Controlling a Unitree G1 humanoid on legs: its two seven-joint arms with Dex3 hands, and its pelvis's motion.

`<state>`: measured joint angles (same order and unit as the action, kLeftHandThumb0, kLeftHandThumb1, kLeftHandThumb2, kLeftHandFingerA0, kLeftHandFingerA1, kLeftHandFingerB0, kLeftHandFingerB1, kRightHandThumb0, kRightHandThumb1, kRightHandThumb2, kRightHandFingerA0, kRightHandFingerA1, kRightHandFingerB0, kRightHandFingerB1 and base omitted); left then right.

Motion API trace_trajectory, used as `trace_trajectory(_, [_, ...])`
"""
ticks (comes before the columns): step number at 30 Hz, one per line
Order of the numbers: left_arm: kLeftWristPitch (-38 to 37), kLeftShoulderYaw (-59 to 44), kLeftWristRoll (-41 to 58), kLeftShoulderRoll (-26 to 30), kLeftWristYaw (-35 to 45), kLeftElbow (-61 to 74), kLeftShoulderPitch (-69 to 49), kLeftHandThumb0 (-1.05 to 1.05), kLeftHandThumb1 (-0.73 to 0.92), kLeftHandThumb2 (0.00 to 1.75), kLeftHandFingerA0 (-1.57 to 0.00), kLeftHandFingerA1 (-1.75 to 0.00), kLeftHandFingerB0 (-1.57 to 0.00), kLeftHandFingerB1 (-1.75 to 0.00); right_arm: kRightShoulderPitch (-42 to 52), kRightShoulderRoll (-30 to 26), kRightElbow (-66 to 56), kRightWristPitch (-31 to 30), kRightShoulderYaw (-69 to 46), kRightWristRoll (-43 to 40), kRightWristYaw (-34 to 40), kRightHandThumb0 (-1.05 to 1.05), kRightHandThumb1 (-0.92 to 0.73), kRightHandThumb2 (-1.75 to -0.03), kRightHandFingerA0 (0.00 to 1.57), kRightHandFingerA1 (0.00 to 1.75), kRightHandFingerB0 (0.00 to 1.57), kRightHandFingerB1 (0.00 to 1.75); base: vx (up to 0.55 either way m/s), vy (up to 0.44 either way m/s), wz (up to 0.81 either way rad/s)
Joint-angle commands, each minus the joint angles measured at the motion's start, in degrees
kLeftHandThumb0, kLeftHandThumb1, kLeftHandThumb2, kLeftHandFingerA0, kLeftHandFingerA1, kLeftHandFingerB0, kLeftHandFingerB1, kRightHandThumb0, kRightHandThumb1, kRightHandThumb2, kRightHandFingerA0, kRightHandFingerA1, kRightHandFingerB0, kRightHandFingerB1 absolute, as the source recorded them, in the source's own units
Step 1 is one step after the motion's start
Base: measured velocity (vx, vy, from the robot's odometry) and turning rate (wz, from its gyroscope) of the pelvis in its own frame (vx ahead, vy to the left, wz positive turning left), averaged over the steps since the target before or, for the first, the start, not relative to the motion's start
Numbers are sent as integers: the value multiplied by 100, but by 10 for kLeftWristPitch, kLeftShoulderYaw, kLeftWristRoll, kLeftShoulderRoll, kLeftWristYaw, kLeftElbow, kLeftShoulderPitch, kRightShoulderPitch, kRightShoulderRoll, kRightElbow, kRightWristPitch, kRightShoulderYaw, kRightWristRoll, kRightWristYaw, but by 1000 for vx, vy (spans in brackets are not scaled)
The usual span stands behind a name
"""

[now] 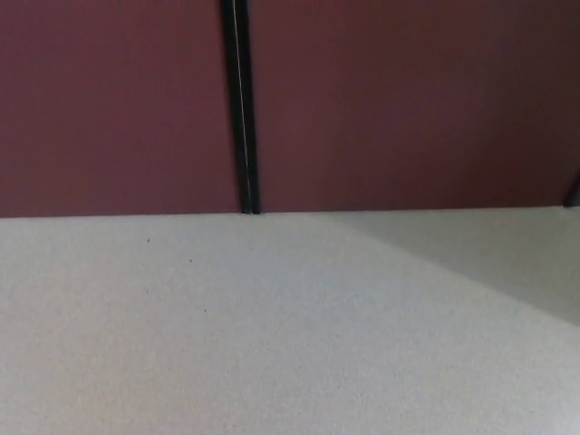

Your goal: The robot walks towards the door handle and put its right hand on it and twist the handle

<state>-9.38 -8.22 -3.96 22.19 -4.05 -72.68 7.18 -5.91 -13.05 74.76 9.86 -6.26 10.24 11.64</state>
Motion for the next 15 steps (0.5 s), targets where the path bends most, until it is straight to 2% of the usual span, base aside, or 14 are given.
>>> trace_trajectory(1, [5,-1,1,2,-3,-3,-2,1,67,57,-57,-115,-24,-36,3,-3,4,-3,3,-5,2,-25,-61,-58,65,44,47,37,-15,-28,64])
trace_trajectory(2, [5,0,0,2,-3,-4,-2,1,47,88,-70,-98,-14,-49,4,-3,4,-1,3,-5,1,-24,-61,-58,65,44,47,37,-3,-26,-16])
trace_trajectory(5, [5,-1,1,2,-3,-3,-2,1,47,89,-71,-97,-14,-49,4,-3,4,-1,3,-6,0,-24,-61,-58,66,44,47,37,30,82,-3])
trace_trajectory(6, [7,0,0,4,-4,-2,0,1,66,59,-63,-102,-23,-36,3,-2,3,0,2,-8,0,-24,-61,-58,66,44,47,37,70,167,-4])
trace_trajectory(8, [6,0,-1,4,-3,-3,0,1,66,59,-62,-106,-23,-36,2,-1,3,-1,1,-9,0,-24,-61,-58,66,44,47,37,106,234,-6])
trace_trajectory(9, [5,0,-1,3,-5,-3,1,1,67,57,-63,-119,-24,-36,2,-1,3,-1,1,-9,-1,-24,-61,-58,66,44,47,37,120,298,-15])
trace_trajectory(10, [5,0,-1,3,-6,-4,1,1,67,57,-63,-119,-24,-36,2,-1,3,-1,1,-9,-1,-24,-61,-58,66,44,47,37,157,666,-7])
trace_trajectory(11, [5,-2,2,3,-4,-4,1,1,67,58,-61,-109,-23,-36,2,-1,3,-1,2,-8,0,-23,-61,-58,67,44,47,37,159,-214,38])
trace_trajectory(12, [5,-3,3,3,-2,-4,1,1,67,58,-62,-107,-22,-36,1,-1,3,-1,3,-7,0,-22,-62,-58,68,44,47,37,148,-244,-82])
trace_trajectory(13, [5,-3,3,3,-3,-4,1,1,67,58,-61,-108,-22,-36,2,-1,3,0,4,-6,0,-22,-62,-58,69,45,48,38,148,-243,19])
trace_trajectory(15, [6,-4,4,3,-4,-3,1,1,67,58,-61,-114,-23,-36,2,-2,4,1,5,-5,0,-22,-62,-58,69,45,48,38,170,182,8])
